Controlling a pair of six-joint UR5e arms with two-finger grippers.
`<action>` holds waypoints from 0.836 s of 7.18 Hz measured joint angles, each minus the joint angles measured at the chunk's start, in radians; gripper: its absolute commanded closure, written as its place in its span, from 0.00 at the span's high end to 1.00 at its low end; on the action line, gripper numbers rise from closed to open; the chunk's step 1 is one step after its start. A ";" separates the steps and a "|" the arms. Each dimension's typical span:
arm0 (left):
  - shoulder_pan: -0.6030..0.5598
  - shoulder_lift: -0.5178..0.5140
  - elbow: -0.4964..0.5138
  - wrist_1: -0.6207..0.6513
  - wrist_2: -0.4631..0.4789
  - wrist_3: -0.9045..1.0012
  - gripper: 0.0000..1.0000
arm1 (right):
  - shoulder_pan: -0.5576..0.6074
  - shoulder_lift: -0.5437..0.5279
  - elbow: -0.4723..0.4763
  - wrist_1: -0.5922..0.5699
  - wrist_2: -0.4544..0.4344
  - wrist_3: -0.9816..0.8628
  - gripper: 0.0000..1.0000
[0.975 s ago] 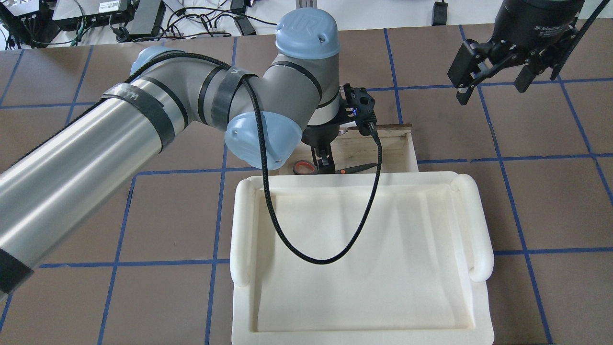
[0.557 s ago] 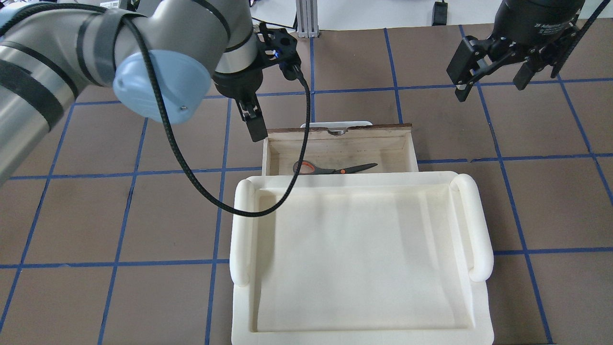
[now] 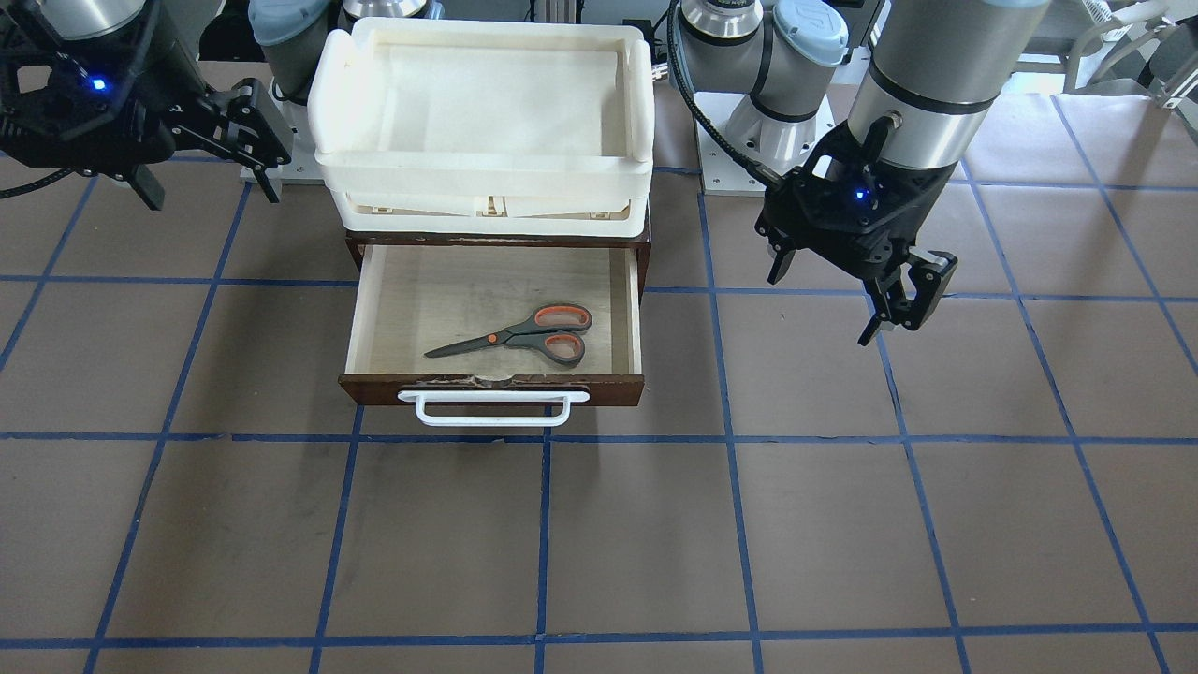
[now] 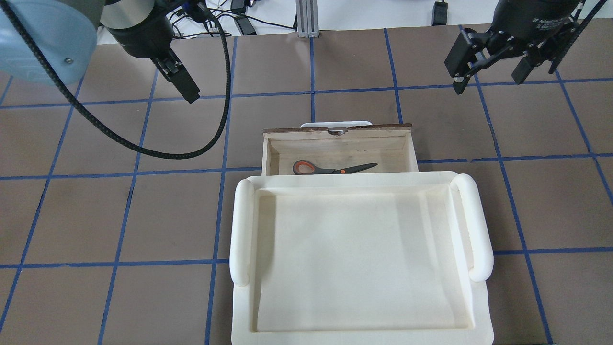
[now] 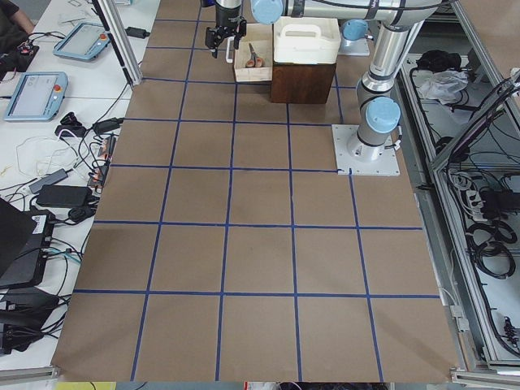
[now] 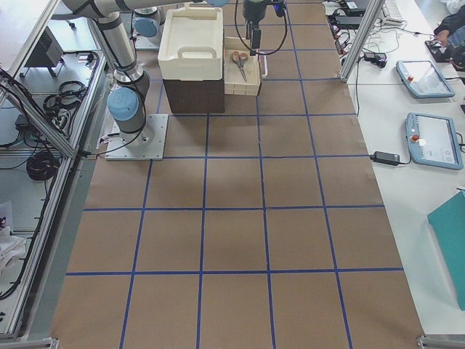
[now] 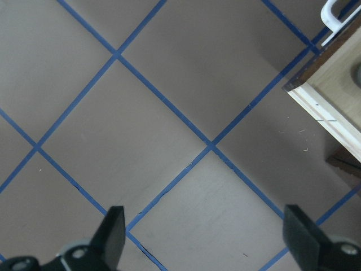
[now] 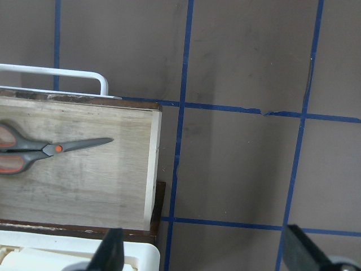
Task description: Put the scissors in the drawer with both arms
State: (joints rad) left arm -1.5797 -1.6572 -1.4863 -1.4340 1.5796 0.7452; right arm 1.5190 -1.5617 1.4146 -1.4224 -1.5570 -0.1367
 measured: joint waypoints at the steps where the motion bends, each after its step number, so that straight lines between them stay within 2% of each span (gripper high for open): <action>1: 0.007 0.010 -0.004 -0.005 -0.001 -0.068 1.00 | 0.001 0.001 0.006 -0.014 0.009 0.022 1.00; 3: 0.029 0.021 -0.003 -0.034 0.007 -0.214 1.00 | 0.002 0.001 0.014 -0.024 0.013 0.034 1.00; 6: 0.133 0.038 0.004 -0.143 -0.001 -0.349 1.00 | 0.003 0.003 0.015 -0.025 0.008 0.036 1.00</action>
State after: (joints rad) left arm -1.4468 -1.6193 -1.4822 -1.5769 1.5784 0.3960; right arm 1.5217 -1.5582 1.4296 -1.4470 -1.5489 -0.1009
